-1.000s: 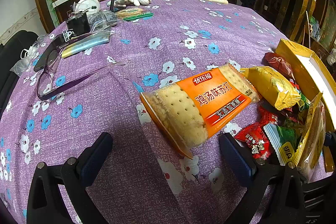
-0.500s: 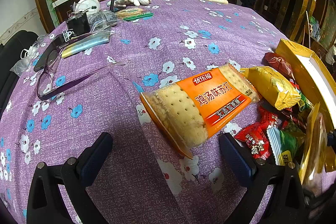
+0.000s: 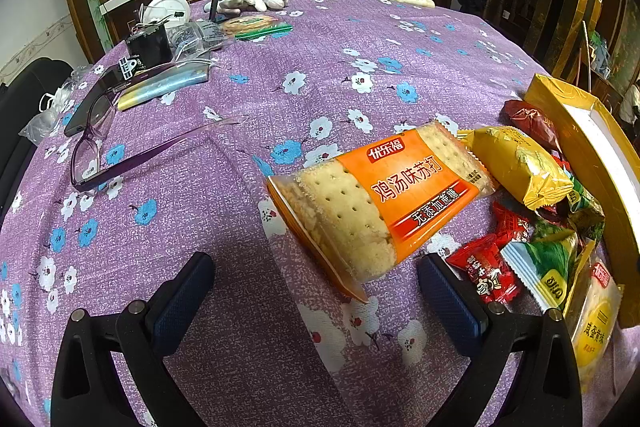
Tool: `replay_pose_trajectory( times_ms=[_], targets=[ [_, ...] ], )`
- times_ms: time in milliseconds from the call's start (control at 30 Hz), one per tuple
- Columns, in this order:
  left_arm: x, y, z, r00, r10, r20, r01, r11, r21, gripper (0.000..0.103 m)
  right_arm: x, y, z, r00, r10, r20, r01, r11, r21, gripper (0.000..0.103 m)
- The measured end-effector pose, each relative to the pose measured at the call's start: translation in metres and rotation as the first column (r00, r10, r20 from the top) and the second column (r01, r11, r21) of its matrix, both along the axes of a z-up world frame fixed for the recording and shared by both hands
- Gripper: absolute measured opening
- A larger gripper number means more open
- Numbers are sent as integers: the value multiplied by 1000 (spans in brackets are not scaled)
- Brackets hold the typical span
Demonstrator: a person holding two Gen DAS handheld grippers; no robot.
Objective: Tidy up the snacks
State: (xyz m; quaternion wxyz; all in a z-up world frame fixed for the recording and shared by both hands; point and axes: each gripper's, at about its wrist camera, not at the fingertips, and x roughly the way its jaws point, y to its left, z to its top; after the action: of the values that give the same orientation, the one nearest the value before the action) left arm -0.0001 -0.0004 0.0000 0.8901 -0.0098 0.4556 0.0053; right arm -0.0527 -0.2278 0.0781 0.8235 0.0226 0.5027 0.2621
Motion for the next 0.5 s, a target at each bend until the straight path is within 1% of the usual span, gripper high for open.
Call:
replay_pose_trajectory(
  times_ms=[67,200,267,333,367,500],
  targets=[
    [0,0,0,1000,0,0,0,1000,0,103,-2,-4,5,1000,14,-6,-15,1000,-2,101],
    [0,0,0,1000,0,0,0,1000,0,103,-11,-3,8,998,51,23,-49,998,-47,101],
    [0,0,0,1000,0,0,0,1000,0,103,-18,-3,7,997,69,37,-66,995,-76,101],
    [0,0,0,1000,0,0,0,1000,0,103,-21,-3,6,995,91,35,-88,993,-81,101],
    [0,0,0,1000,0,0,0,1000,0,103,-22,-1,6,994,101,44,-96,990,-105,101],
    [-1,0,0,1000,1,0,-1,1000,1,103,-21,4,3,987,150,65,-139,979,-149,101]
  ],
)
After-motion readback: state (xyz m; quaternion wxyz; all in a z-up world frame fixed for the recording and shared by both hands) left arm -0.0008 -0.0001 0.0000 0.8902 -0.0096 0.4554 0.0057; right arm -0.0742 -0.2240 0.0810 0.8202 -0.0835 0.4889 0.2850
